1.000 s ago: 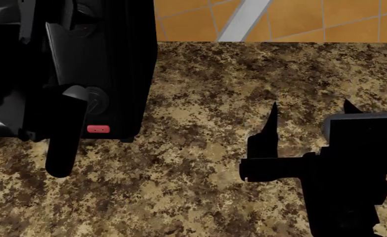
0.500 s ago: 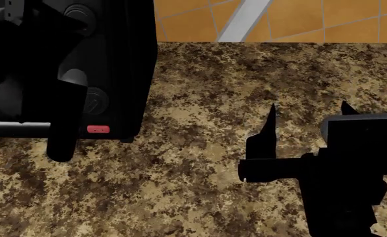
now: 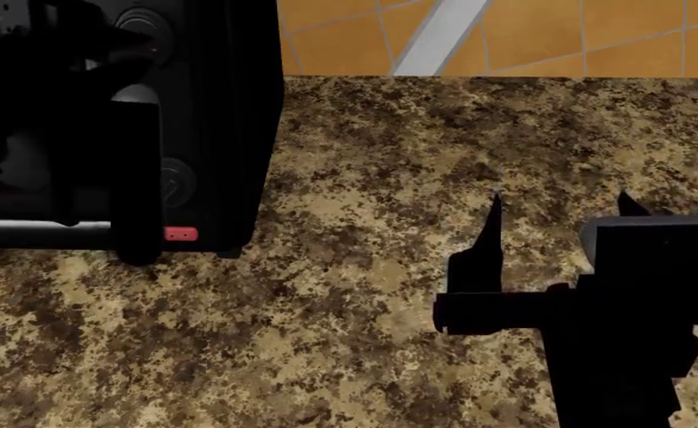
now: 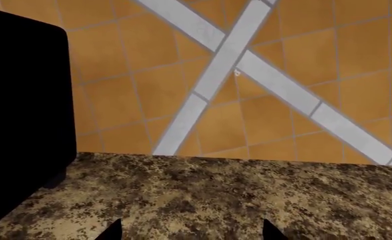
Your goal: Decrease the toaster oven temperature.
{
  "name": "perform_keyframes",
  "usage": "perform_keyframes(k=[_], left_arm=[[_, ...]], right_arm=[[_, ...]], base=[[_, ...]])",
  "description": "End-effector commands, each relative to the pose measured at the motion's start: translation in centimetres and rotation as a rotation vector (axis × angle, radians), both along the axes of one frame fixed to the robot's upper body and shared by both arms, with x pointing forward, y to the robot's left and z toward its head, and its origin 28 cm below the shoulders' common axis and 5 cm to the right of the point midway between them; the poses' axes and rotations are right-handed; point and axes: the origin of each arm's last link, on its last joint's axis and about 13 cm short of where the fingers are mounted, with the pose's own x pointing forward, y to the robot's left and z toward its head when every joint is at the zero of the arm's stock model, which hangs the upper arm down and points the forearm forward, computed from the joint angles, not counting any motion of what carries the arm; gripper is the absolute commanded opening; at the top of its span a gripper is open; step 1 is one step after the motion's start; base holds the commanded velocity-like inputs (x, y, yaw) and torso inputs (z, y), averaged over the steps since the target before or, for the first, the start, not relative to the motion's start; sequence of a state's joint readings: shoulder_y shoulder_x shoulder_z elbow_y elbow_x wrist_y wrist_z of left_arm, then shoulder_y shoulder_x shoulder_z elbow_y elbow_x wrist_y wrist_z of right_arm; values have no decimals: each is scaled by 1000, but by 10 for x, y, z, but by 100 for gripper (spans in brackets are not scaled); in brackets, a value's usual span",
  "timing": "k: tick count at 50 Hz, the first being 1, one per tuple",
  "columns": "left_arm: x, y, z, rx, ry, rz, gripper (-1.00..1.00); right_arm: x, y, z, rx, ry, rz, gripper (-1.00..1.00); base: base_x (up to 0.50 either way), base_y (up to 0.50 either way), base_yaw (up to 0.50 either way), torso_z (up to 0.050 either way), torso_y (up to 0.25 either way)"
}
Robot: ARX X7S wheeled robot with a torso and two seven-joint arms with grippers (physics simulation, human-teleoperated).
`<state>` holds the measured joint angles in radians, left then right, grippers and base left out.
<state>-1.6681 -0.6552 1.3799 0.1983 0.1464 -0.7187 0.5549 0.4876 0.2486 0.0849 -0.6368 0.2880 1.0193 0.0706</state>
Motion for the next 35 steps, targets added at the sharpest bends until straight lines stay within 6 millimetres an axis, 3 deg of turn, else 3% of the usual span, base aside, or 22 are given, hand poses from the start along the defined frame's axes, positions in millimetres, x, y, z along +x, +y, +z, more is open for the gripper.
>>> perform_keyframes(k=[1,35], left_arm=[[5,20,-15,-133,23,151,-100],[7,24,-27,-367,-41,313,-100]], right_arm=[[0,0,-2,3,2,-3,100],[-2,-3,-5,15,4,-10,100]], base=[[13,0,0,0,0],[3,2,3,0,0]])
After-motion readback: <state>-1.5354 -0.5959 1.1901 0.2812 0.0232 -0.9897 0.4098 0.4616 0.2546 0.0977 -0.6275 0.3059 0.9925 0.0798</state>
